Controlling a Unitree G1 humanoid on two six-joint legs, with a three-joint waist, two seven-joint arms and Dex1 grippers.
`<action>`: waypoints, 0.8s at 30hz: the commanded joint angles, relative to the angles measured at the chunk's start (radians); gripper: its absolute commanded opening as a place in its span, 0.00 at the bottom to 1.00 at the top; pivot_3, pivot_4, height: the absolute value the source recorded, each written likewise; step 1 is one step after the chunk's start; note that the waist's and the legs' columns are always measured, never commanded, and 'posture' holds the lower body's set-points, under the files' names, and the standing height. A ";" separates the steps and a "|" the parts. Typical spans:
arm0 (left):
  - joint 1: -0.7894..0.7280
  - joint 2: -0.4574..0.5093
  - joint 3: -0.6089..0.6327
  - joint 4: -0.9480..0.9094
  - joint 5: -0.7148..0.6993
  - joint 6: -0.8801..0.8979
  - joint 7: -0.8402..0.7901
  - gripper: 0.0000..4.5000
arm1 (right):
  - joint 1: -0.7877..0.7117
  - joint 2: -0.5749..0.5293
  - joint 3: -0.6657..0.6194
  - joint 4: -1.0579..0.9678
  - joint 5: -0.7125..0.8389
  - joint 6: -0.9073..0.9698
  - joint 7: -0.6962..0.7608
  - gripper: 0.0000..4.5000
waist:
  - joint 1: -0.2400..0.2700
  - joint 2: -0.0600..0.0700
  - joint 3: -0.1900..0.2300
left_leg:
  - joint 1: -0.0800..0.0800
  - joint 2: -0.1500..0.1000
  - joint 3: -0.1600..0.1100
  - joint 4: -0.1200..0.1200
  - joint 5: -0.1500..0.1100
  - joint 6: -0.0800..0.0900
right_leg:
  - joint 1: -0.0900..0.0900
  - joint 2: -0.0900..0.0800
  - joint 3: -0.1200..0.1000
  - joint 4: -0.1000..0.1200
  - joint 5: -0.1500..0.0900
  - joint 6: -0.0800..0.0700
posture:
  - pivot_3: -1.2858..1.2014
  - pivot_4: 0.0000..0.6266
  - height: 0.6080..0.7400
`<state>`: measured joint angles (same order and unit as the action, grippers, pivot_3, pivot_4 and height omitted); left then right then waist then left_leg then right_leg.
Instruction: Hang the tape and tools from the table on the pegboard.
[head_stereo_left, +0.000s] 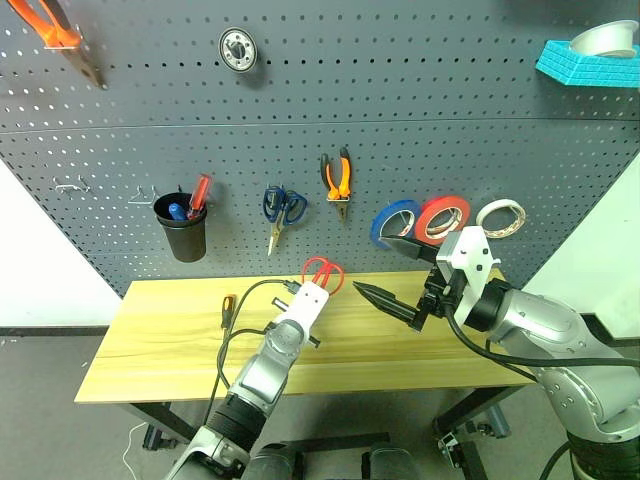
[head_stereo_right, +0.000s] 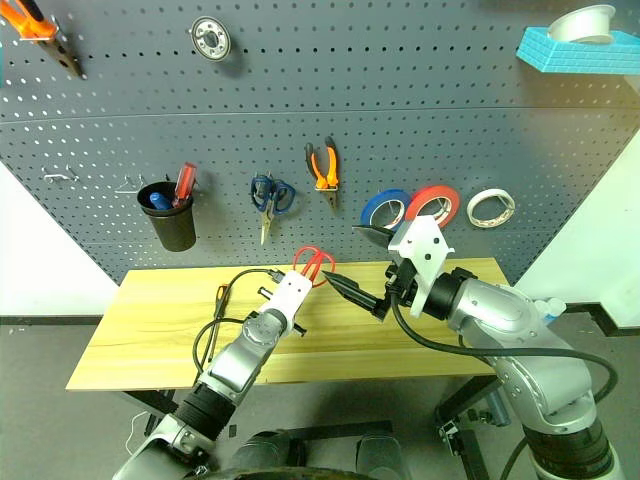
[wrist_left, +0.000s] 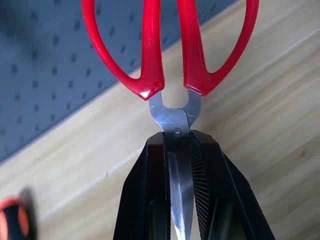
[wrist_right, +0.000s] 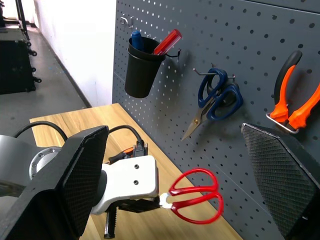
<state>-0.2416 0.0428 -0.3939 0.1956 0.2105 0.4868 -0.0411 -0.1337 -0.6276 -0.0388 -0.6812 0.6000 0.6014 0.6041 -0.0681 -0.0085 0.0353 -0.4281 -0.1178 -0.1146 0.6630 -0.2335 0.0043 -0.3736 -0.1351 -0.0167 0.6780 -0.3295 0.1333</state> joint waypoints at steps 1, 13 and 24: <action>0.029 0.023 -0.037 -0.081 0.043 -0.086 -0.010 0.05 | -0.024 0.006 -0.007 -0.007 -0.003 -0.024 0.004 1.00 | 0.001 0.000 0.000 | 0.000 0.000 0.000 0.000 0.000 0.000 | 0.000 0.000 0.000 0.000 0.000 0.000 | 0.45 0.00 0.55; 0.092 0.125 -0.028 -0.133 0.116 -0.399 0.024 0.05 | -0.047 0.009 0.002 0.021 -0.019 -0.035 0.019 1.00 | 0.011 0.003 0.001 | 0.000 0.000 0.000 0.000 -0.001 0.000 | 0.000 0.000 0.000 0.000 0.000 -0.001 | 0.46 0.00 0.55; 0.178 0.147 0.103 -0.220 0.112 -0.710 0.124 0.05 | -0.053 0.012 0.006 0.046 -0.036 -0.051 0.037 1.00 | 0.027 0.003 0.001 | 0.000 0.000 0.000 0.000 -0.001 0.000 | 0.000 0.000 0.000 -0.001 0.000 0.000 | 0.46 0.00 0.55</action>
<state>-0.0627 0.1909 -0.3131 0.0217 0.3125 -0.1844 0.0695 -0.1682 -0.6185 -0.0191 -0.6251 0.5629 0.5724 0.6361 -0.0410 -0.0053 0.0364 -0.4280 -0.1182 -0.1143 0.6627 -0.2343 0.0047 -0.3739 -0.1349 -0.0165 0.6773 -0.3297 0.1331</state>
